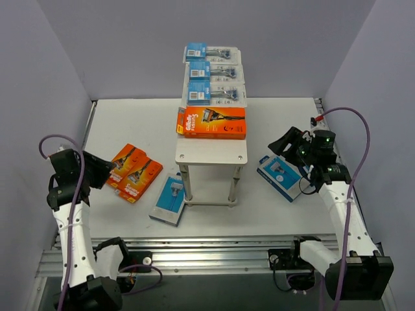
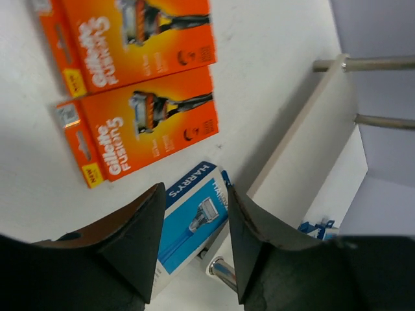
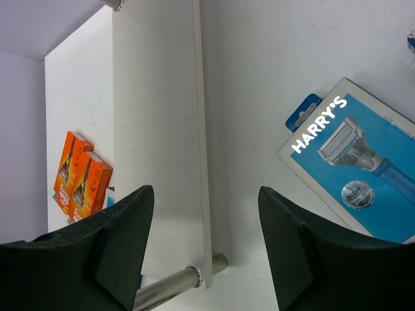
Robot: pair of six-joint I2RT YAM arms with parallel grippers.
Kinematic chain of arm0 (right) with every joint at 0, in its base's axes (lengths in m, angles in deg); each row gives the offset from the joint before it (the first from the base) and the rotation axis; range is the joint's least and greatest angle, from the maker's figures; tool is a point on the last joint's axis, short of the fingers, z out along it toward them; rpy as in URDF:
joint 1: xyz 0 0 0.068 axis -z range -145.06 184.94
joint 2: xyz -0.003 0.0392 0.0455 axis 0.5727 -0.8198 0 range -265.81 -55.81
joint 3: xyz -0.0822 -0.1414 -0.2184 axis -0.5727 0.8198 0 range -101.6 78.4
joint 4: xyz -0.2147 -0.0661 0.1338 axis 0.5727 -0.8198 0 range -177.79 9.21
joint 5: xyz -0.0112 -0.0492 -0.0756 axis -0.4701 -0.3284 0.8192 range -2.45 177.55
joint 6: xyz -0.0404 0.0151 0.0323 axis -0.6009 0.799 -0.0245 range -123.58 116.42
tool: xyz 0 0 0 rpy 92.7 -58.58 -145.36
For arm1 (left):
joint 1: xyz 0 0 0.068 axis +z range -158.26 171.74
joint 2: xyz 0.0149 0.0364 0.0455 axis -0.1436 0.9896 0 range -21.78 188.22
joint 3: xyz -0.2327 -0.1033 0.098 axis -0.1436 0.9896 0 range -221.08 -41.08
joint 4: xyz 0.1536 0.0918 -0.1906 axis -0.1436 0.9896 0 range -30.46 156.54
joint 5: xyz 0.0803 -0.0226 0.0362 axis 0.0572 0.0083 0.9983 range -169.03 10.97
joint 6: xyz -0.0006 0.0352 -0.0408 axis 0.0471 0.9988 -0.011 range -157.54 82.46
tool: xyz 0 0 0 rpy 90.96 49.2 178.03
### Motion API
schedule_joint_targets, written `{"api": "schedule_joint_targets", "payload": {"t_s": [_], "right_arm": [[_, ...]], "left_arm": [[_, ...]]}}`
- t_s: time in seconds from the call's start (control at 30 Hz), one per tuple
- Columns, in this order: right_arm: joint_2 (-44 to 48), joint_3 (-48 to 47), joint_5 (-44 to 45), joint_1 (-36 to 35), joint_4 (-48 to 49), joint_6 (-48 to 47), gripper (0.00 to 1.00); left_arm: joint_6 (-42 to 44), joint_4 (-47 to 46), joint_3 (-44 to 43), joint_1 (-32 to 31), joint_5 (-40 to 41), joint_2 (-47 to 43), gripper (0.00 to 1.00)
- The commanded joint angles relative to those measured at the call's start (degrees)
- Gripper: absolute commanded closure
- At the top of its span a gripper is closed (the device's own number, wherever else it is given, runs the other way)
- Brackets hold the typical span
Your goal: Place and organize the shaving razors onto the shelf
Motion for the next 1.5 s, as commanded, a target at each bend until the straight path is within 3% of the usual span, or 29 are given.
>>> {"api": "schedule_joint_targets", "payload": {"t_s": [0.0, 0.17, 0.57, 0.93, 1.47], "right_arm": [[0.9, 0.8, -1.8, -2.9, 3.6, 1.0, 0.39], [2.0, 1.9, -2.0, -5.0, 4.4, 1.1, 0.38], [0.8, 1.8, -4.1, -6.1, 6.3, 2.7, 0.37], [-0.4, 1.3, -4.3, -6.1, 6.6, 3.0, 0.37], [-2.3, 0.8, -4.6, -6.1, 6.3, 2.4, 0.37]], "left_arm": [[-6.0, -0.9, 5.6, 3.4, 0.3, -2.9, 0.50], [-11.7, -3.5, 14.1, 3.6, 5.6, -7.2, 0.54], [-11.4, -7.9, 22.8, 2.2, 9.7, -3.2, 0.54], [-11.6, -14.5, 25.8, -5.1, 17.4, 2.6, 0.51], [-8.6, -25.2, 31.5, -5.4, 17.7, 7.8, 0.47]]}}
